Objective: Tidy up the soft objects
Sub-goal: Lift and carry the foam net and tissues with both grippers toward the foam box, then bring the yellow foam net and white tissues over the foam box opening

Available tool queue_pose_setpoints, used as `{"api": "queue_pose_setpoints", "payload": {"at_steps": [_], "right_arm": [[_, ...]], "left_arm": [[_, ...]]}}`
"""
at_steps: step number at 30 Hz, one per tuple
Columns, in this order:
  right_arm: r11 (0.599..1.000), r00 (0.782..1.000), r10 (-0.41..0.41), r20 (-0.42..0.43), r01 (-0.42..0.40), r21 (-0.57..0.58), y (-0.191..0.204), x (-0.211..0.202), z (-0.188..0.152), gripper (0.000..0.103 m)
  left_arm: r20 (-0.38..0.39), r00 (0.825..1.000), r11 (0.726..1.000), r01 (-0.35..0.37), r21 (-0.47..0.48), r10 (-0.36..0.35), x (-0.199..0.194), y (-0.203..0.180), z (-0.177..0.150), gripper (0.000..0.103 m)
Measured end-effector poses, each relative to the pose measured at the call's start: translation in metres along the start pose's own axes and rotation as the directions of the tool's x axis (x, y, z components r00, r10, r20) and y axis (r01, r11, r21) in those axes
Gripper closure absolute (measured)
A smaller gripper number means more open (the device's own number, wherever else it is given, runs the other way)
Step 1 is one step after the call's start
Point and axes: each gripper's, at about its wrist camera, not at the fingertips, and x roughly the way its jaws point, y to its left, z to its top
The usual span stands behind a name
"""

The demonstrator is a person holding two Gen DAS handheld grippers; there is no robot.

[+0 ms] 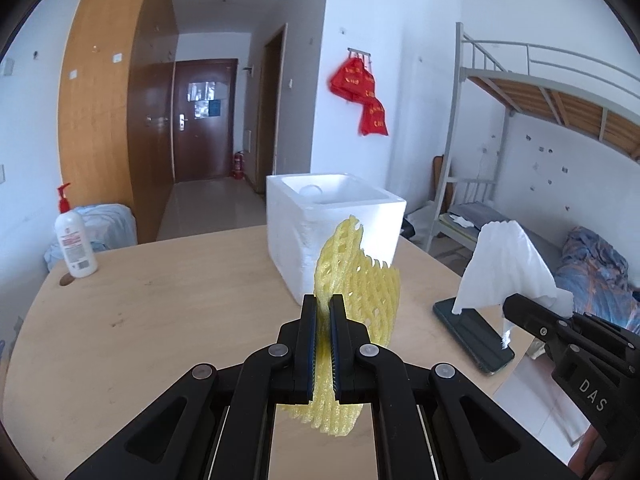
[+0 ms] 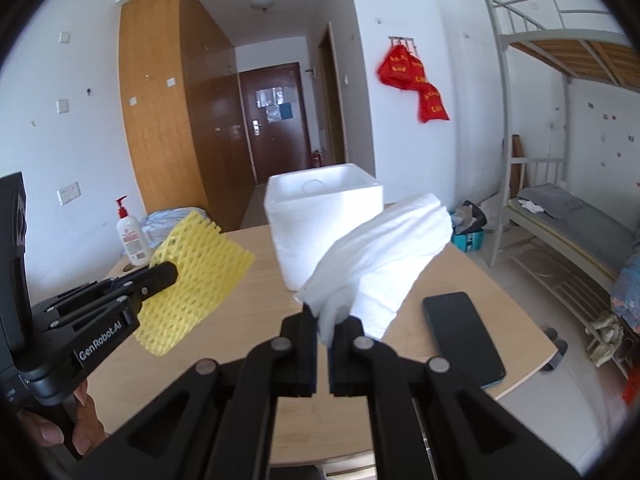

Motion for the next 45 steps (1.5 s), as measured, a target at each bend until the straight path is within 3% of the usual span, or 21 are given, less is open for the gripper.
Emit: {"api": "queue_pose_setpoints", "payload": {"at_steps": [16, 30, 45], "right_arm": [[1.000, 1.000, 0.004, -0.014, -0.004, 0.008, -0.007, 0.012, 0.006, 0.098], [1.000, 1.000, 0.000, -0.004, -0.001, -0.016, -0.009, 0.035, 0.038, 0.098], [0.999, 1.000, 0.024, -0.013, -0.024, -0.043, -0.011, 0.090, 0.085, 0.098]], "left_arm": [[-0.019, 1.000, 1.000, 0.010, 0.004, -0.010, 0.026, 0.001, 0.016, 0.097], [-0.006, 1.000, 1.000, -0.014, -0.004, 0.014, 0.054, 0.009, 0.051, 0.097], [0.015, 1.000, 0.999, -0.025, -0.020, 0.026, 0.100, 0.027, 0.102, 0.097]]}}
